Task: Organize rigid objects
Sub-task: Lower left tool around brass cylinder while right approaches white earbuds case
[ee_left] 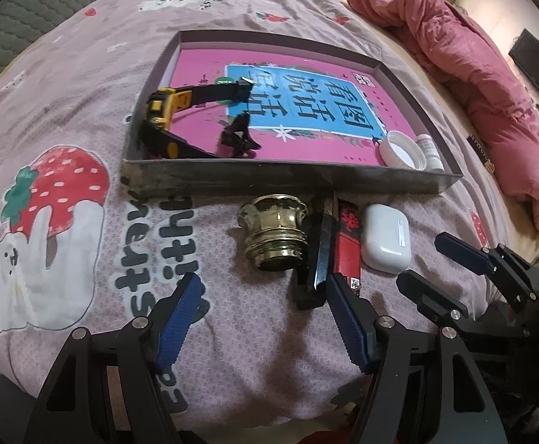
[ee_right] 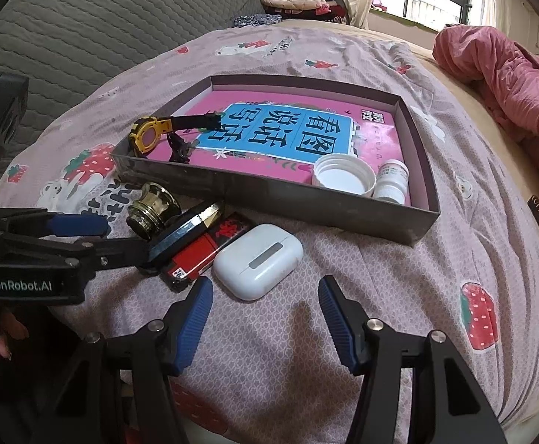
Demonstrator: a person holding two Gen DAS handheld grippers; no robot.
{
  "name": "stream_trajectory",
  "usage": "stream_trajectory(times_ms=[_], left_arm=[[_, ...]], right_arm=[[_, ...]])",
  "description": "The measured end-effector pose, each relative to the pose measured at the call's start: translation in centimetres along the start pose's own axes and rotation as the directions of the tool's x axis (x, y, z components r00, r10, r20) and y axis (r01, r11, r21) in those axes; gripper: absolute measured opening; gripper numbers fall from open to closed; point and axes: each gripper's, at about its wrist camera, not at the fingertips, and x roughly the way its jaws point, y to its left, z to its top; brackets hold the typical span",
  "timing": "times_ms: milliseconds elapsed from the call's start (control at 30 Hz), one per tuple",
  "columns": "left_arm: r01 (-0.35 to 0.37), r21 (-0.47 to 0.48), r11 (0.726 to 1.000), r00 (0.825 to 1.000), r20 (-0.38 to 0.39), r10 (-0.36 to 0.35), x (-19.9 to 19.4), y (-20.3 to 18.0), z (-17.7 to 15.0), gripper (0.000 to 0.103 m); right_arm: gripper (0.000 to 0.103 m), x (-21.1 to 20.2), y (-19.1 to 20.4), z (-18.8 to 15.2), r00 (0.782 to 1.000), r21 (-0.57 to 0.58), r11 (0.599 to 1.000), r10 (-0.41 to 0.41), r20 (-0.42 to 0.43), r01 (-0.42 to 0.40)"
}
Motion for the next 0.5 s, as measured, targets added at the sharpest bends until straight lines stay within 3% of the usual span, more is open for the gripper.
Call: stream_trajectory(times_ms=[500], left_arm=[[0.016,-0.008,1.0,1.0,-0.002,-0.016,0.78,-0.13,0.33,0.072]], right_arm=[[0.059,0.52,-0.1,0.02,1.0,0.004,1.0,-0.004,-0.005,0.004]])
